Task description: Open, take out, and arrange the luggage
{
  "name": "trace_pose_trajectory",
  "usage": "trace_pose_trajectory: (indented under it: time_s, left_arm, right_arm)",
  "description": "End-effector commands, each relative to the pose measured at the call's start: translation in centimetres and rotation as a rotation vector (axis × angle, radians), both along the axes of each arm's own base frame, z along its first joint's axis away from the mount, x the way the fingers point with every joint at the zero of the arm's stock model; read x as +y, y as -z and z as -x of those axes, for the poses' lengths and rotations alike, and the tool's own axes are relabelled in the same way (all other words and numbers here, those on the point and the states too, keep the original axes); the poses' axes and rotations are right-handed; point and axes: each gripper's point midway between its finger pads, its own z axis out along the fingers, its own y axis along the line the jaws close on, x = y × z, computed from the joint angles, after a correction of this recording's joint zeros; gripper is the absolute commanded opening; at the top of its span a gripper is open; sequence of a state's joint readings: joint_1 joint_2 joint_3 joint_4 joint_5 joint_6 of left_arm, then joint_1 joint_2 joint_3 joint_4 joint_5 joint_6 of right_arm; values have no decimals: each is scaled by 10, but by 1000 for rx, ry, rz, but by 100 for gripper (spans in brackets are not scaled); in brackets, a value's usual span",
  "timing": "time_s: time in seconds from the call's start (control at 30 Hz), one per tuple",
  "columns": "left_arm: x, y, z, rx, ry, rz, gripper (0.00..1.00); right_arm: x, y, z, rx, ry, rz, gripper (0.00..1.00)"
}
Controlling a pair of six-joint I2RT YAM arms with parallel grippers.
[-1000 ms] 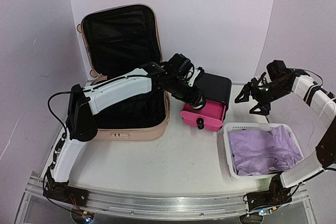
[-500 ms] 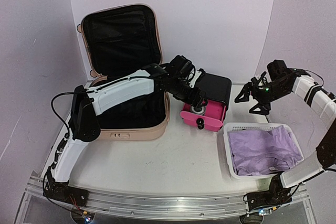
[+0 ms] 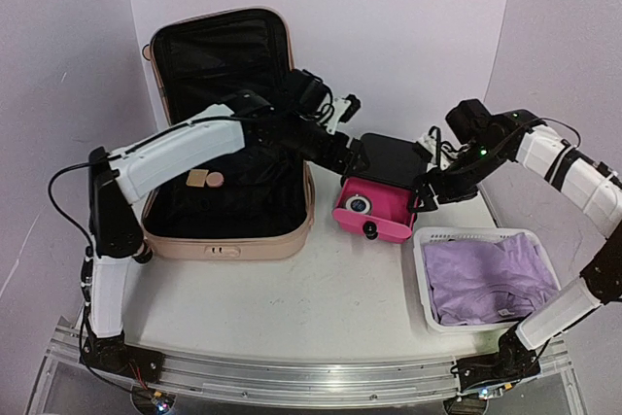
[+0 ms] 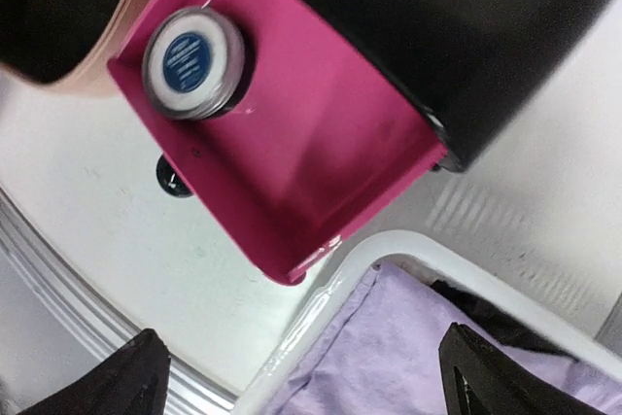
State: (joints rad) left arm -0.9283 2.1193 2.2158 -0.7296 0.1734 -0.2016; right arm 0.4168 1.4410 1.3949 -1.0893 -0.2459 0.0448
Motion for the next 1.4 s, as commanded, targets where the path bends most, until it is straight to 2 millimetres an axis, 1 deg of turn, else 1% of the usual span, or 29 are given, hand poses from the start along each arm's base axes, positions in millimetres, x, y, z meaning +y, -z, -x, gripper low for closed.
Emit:
trace_pose_trajectory:
  time_s: [0.0, 0.07, 0.17, 0.2, 0.3, 0.4, 0.47, 0.57, 0.73, 0.8, 0.97, 1.13, 1.27, 1.37]
  left_arm:
    - [69, -69, -8, -100, -115, 62, 89]
    - [94, -66, -11, -90, -170, 49, 89]
    - [129, -55, -9, -78, -240, 24, 89]
    - [138, -53, -7, -76, -254, 21, 89]
    - [163, -46, 5, -76, -291, 8, 90]
    - [179, -41, 15, -78, -311, -2, 90]
    - [191, -40, 16, -94, -343, -14, 91]
    - [200, -39, 20, -103, -353, -17, 91]
    - [205, -38, 23, -105, -361, -17, 91]
    - [205, -37, 24, -97, -360, -12, 91]
    - [198, -34, 29, -57, -338, 19, 91]
    - [186, -24, 33, 8, -312, 57, 91]
    - [174, -13, 35, 73, -286, 95, 90]
    - [161, -1, 40, 126, -257, 118, 86]
  right_arm:
    - [16, -1, 6, -186, -317, 363, 98]
    - [26, 8, 4, -213, -403, 487, 98]
    - [43, 15, 2, -235, -511, 605, 94]
    - [47, 18, 1, -239, -536, 641, 93]
    - [50, 23, -14, -269, -547, 756, 89]
    - [49, 23, -29, -291, -520, 819, 88]
    - [52, 20, -39, -323, -497, 839, 87]
    - [57, 17, -53, -371, -455, 859, 87]
    - [59, 9, -73, -440, -386, 902, 89]
    - [58, 9, -82, -445, -358, 907, 89]
    - [48, 1, -100, -465, -268, 899, 89]
    - [54, 16, -105, -399, -309, 729, 89]
    - [47, 23, -120, -371, -288, 704, 85]
    - [41, 28, -127, -354, -270, 690, 80]
